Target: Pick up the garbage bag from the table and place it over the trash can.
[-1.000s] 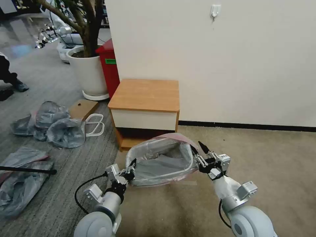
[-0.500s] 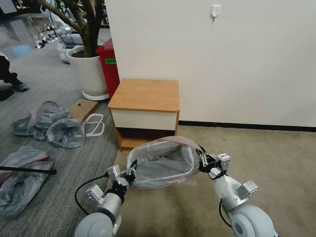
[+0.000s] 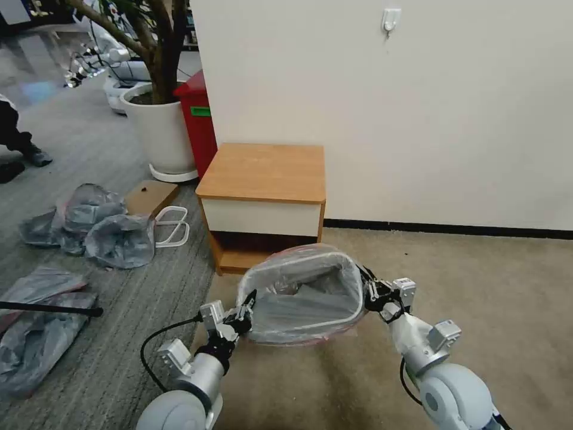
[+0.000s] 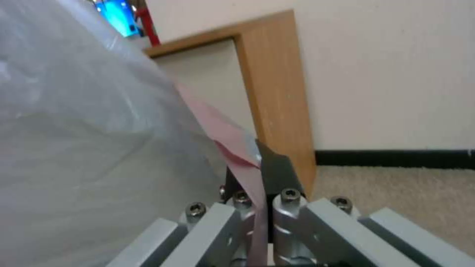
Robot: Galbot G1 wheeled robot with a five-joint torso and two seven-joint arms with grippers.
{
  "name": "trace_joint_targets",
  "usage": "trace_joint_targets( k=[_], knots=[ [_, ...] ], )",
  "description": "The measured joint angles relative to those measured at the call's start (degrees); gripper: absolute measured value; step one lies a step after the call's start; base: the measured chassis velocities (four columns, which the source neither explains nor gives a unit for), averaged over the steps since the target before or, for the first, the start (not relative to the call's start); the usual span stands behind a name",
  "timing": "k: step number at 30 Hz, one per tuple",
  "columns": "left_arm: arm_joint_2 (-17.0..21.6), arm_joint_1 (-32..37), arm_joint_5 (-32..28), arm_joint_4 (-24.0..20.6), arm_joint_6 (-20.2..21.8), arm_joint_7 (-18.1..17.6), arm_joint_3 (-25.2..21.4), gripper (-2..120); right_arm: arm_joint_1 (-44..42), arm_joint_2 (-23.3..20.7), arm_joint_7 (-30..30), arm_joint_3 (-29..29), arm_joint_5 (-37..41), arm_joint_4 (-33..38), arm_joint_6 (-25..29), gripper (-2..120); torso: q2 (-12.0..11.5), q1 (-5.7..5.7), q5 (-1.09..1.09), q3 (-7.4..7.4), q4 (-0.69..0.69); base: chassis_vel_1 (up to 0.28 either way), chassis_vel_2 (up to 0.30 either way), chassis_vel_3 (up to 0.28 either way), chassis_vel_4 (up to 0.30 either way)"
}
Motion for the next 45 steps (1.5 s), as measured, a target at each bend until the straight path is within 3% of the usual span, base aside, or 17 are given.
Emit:
trace_joint_targets(
  k=[15, 25, 29, 33, 42, 45],
  knots=[
    [-2.53, 0.19, -9.42, -2.16, -1.65, -1.15, 1.13, 9, 0.30, 1.23, 0.22, -0.52, -6.81, -6.45, 0.01, 0, 0.00, 0.00, 0.00, 0.00, -0.01, 0.000, 0.000, 0.000, 0.000],
    [-3.33, 0.19, -10.14, -2.73, -1.64, -2.87, 0.69, 9, -1.01, 1.53, -0.81, -0.24, -9.82, -7.06, 0.10, 0, 0.00, 0.00, 0.00, 0.00, 0.00, 0.000, 0.000, 0.000, 0.000],
    [-3.34, -0.39, -8.36, -2.67, -1.63, -5.11, -0.22, 9, -2.12, 2.31, -1.20, 0.60, -10.23, -5.15, 1.15, 17, 0.00, 0.00, -0.01, 0.00, 0.00, 0.000, 0.000, 0.000, 0.000],
    [-3.32, -0.61, -7.24, -2.10, -1.44, -6.03, -0.55, 5, -2.73, 2.57, -1.59, 1.15, -10.25, -3.79, 1.47, 25, 0.00, 0.00, -0.01, 0.00, 0.00, 0.000, 0.000, 0.000, 0.000],
    [-3.18, -2.33, -5.07, 0.13, -0.28, -8.83, -1.08, 5, -6.73, 3.51, -4.69, 2.72, -10.26, 0.98, 3.94, 65, 0.00, 0.01, -0.01, 0.00, 0.00, 0.000, 0.000, 0.000, 0.000],
    [-3.18, -2.65, -5.03, 0.48, -0.13, -9.22, -1.21, 5, -7.41, 3.52, -5.59, 2.94, -10.26, 1.20, 4.73, 72, 0.00, 0.00, 0.00, 0.00, 0.00, 0.000, 0.000, 0.000, 0.000]
  ],
)
